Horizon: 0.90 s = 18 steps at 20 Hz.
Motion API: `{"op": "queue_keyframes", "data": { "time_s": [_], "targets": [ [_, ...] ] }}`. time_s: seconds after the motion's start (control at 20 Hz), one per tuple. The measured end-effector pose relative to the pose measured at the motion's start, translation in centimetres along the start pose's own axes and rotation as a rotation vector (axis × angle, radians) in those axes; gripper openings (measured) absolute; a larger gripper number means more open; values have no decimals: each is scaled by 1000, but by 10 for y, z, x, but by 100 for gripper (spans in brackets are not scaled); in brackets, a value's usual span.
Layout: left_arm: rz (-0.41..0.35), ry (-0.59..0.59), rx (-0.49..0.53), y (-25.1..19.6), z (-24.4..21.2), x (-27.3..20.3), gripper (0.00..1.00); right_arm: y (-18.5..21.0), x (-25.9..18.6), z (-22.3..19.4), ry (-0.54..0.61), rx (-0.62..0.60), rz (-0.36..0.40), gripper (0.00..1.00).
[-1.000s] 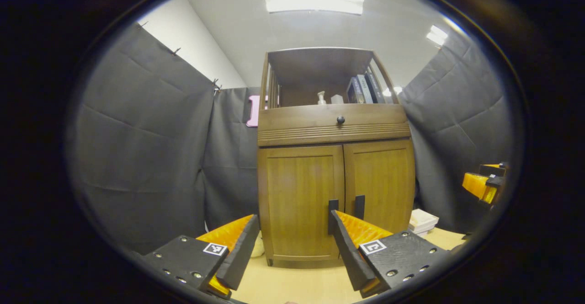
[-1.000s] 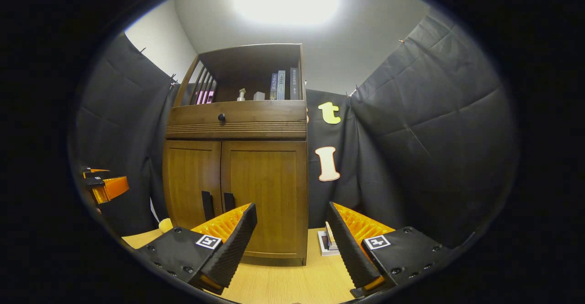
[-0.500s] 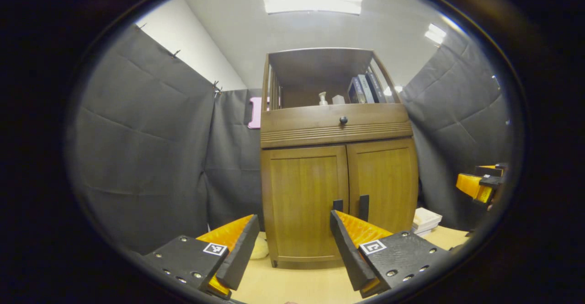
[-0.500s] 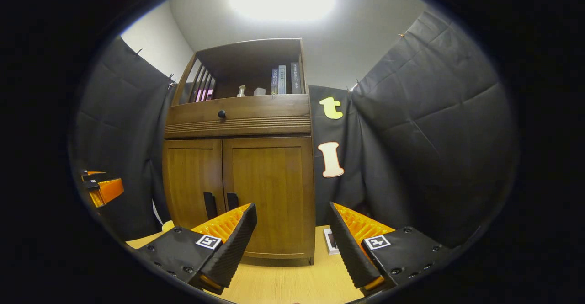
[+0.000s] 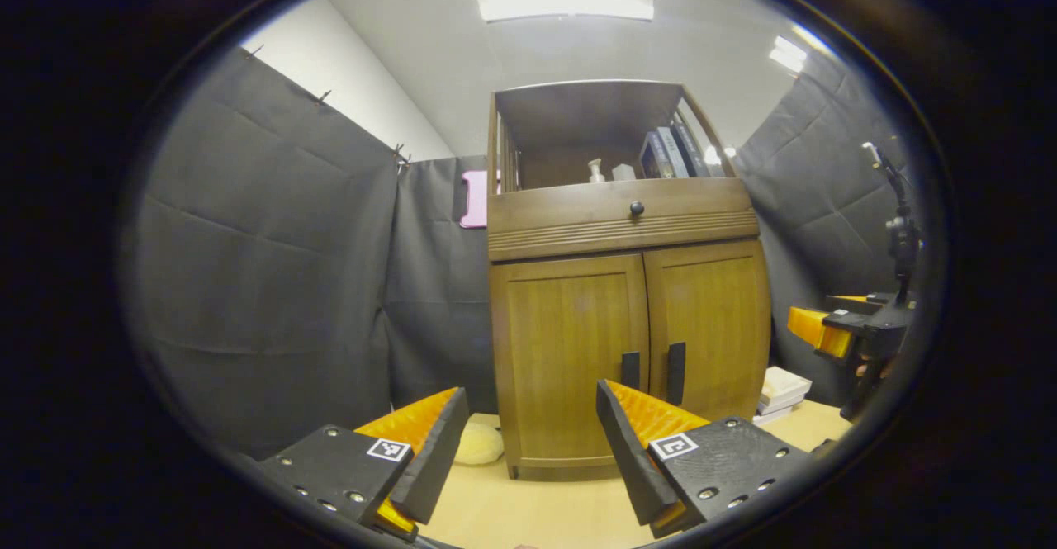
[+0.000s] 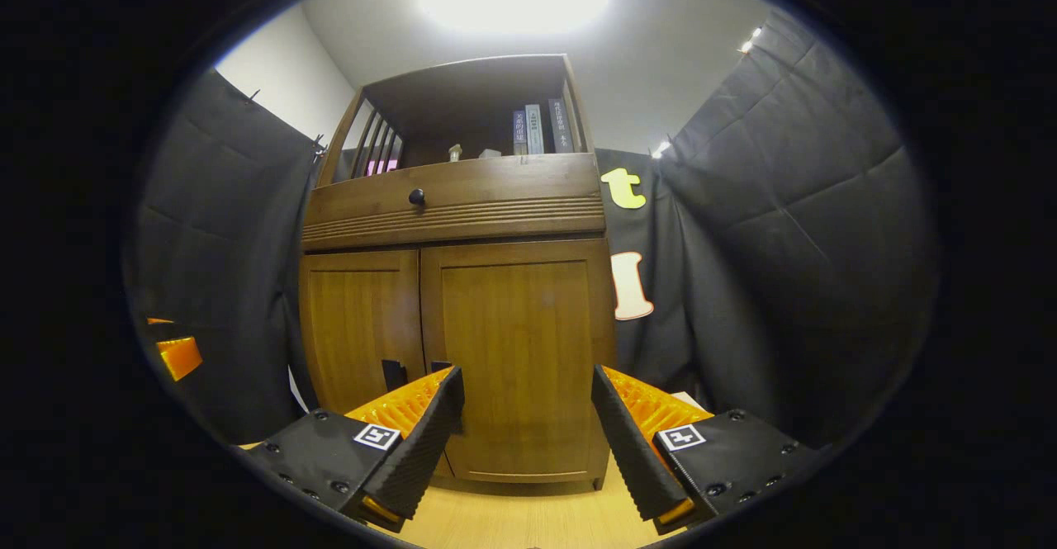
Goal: Open the right door of the double-door shoe cabinet with the right hand, and open the left door with the left hand.
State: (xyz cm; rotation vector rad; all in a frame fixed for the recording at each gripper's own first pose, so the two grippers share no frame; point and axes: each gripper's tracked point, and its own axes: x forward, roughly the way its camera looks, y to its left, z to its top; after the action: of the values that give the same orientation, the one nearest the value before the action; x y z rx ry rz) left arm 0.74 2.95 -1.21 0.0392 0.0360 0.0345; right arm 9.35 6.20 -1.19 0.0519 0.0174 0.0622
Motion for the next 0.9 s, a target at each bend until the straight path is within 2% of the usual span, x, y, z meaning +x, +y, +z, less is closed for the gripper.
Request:
{"op": "queue_keyframes", "data": {
  "time_s": [0.2, 0.35, 0.4, 0.9],
  "targets": [
    [29, -5, 10, 14, 2, -2, 91, 12, 26, -4, -2, -11, 14, 96],
    [44, -6, 20, 22, 2, -5, 91, 22, 45, -13, 11, 7, 27, 97],
    [48, -7, 22, 22, 2, -7, 87, 26, 51, -16, 14, 12, 33, 98],
    [81, 12, 23, 29, -1, -8, 89, 67, 112, -49, 58, 35, 76, 94]
  ]
}}
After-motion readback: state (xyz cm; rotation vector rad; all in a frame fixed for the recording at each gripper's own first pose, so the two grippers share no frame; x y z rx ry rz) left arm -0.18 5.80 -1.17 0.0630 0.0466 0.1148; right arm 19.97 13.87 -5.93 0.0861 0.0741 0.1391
